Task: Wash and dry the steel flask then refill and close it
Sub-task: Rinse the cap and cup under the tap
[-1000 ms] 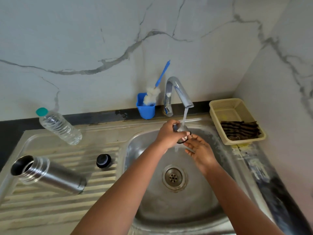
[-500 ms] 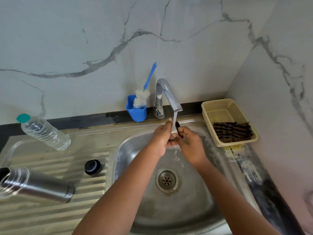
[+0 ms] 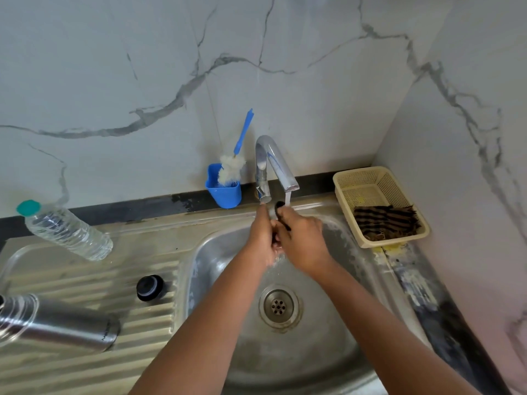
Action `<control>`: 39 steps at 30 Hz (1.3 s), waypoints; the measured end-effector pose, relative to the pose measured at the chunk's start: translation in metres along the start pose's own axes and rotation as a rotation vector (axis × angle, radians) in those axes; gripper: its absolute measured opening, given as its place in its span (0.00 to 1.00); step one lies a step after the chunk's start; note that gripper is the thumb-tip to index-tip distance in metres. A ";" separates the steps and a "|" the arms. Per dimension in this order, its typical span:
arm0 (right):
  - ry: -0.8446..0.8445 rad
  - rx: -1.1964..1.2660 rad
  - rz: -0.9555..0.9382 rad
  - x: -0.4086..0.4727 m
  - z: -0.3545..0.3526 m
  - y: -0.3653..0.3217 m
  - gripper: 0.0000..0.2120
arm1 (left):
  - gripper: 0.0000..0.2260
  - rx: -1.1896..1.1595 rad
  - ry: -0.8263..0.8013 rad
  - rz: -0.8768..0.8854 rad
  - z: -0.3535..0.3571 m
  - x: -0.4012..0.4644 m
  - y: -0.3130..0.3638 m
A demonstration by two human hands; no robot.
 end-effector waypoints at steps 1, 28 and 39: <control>0.010 -0.154 -0.139 -0.005 0.001 0.004 0.06 | 0.25 -0.042 -0.014 -0.022 -0.002 0.001 0.002; 0.155 0.455 0.208 0.007 -0.013 0.019 0.13 | 0.34 0.159 -0.212 0.062 -0.018 -0.013 -0.011; 0.071 1.216 0.669 0.005 0.003 0.019 0.13 | 0.27 0.263 0.039 0.189 -0.013 -0.003 -0.011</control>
Point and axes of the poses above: each hand's wrist, its own x-axis towards the middle knuckle, its own z-axis out of the palm, y = z × x, the point moved 2 cm from there along x, towards the middle knuckle, and after that the axes turned 5 degrees about -z, right-handed, at the moved point
